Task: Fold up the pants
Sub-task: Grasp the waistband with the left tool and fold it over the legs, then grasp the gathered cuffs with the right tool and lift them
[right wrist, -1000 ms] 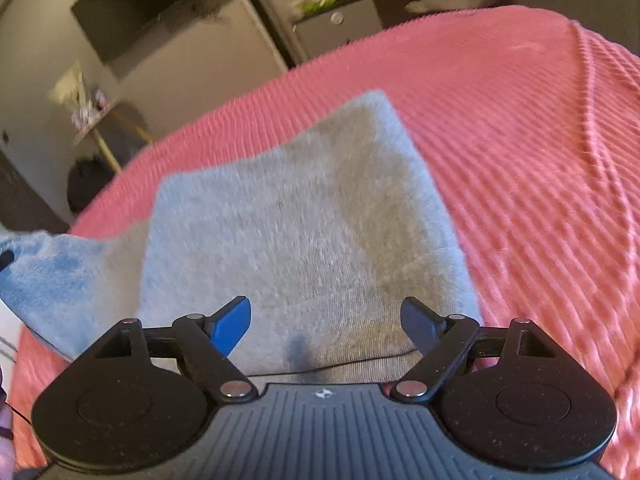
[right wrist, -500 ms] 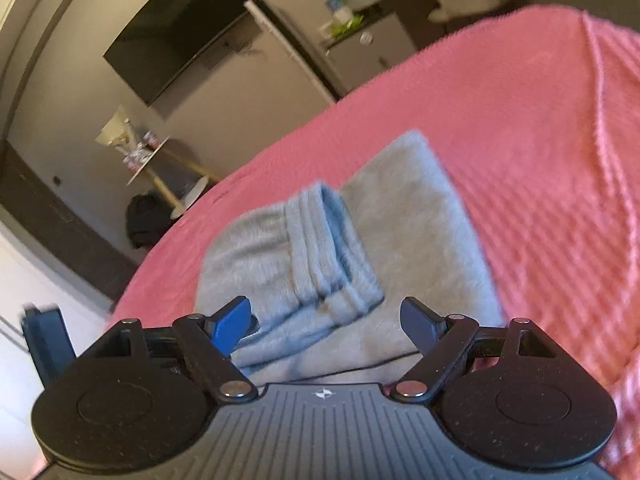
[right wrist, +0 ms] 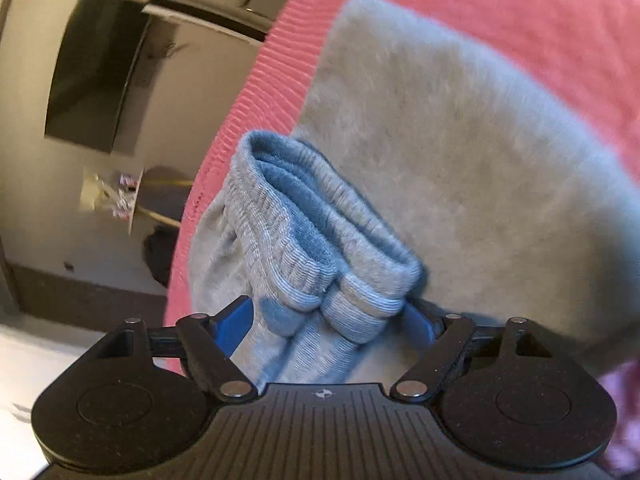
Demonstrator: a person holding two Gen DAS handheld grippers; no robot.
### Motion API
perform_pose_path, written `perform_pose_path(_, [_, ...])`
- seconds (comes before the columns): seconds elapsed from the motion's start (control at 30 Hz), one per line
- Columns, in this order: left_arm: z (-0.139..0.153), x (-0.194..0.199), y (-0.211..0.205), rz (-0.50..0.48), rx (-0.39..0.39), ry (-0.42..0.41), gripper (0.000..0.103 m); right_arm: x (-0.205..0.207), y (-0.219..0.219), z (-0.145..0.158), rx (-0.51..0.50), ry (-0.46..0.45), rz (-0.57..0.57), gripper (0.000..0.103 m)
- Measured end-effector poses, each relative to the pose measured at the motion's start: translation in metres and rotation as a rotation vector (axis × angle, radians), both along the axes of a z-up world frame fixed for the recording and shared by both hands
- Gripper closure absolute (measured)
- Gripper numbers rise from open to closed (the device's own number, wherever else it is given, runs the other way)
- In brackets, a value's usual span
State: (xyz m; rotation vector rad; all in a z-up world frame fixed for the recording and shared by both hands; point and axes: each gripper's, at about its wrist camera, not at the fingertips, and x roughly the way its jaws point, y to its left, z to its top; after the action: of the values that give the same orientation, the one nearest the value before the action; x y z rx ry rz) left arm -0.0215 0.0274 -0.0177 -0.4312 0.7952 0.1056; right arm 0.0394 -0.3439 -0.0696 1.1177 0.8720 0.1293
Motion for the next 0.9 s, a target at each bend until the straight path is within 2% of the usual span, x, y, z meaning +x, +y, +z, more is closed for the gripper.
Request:
perform_pose_path(0.03, [-0.005, 0.000, -0.002, -0.017, -0.001, 0.011, 0.017, 0.005, 0.004, -0.001, 0.013, -0.003, 0.003, 0.015])
perform_pose_path(0.1, [-0.010, 0.003, -0.007, -0.049, -0.010, 0.035, 0.020, 0.015, 0.015, 0.000, 0.024, -0.008, 0.020, 0.015])
perform_pose_path(0.17, [-0.010, 0.001, -0.008, -0.069, -0.020, 0.030, 0.020, 0.020, 0.023, 0.002, -0.005, -0.010, 0.008, 0.036])
perform_pose_path(0.2, [-0.008, -0.002, -0.010, -0.088, -0.023, 0.016, 0.019, 0.021, 0.026, 0.004, -0.027, -0.020, 0.000, 0.056])
perform_pose_path(0.23, [-0.008, -0.003, -0.010, -0.106, -0.024, 0.005, 0.019, 0.021, 0.027, 0.006, -0.027, -0.040, 0.000, 0.057])
perform_pose_path(0.3, [-0.015, -0.001, -0.014, -0.129, -0.031, 0.023, 0.019, 0.020, 0.030, 0.013, -0.061, -0.084, 0.006, 0.057])
perform_pose_path(0.37, [-0.021, 0.006, -0.020, -0.155, -0.027, 0.059, 0.020, 0.021, 0.034, 0.021, -0.125, -0.116, 0.037, 0.049])
perform_pose_path(0.4, [-0.026, 0.009, -0.024, -0.174, -0.022, 0.074, 0.020, 0.025, 0.036, 0.022, -0.140, -0.097, 0.047, 0.035])
perform_pose_path(0.43, [-0.028, 0.010, -0.028, -0.193, -0.008, 0.082, 0.020, 0.030, 0.038, 0.021, -0.139, -0.075, 0.058, 0.027])
perform_pose_path(0.5, [-0.032, 0.012, -0.035, -0.204, 0.054, 0.101, 0.020, 0.040, 0.045, 0.019, -0.153, -0.046, 0.056, 0.029])
perform_pose_path(0.53, [-0.035, 0.015, -0.037, -0.203, 0.072, 0.103, 0.020, 0.042, 0.048, 0.021, -0.165, -0.042, 0.042, 0.048])
perform_pose_path(0.57, [-0.037, 0.017, -0.038, -0.196, 0.086, 0.108, 0.021, 0.045, 0.052, 0.025, -0.188, -0.030, 0.021, 0.060])
perform_pose_path(0.63, [-0.036, 0.018, -0.032, -0.171, 0.085, 0.105, 0.021, 0.047, 0.064, 0.041, -0.220, -0.025, 0.004, 0.067])
perform_pose_path(0.77, [-0.036, 0.018, -0.019, -0.103, 0.054, 0.117, 0.022, 0.030, 0.080, 0.104, -0.270, -0.221, 0.038, 0.070])
perform_pose_path(0.83, [-0.034, 0.016, -0.013, -0.105, 0.001, 0.104, 0.019, 0.014, 0.075, 0.130, -0.249, -0.331, 0.015, 0.070])
perform_pose_path(0.9, [-0.028, 0.011, -0.015, -0.129, 0.005, 0.065, 0.019, -0.002, 0.066, 0.148, -0.247, -0.419, -0.012, 0.069])
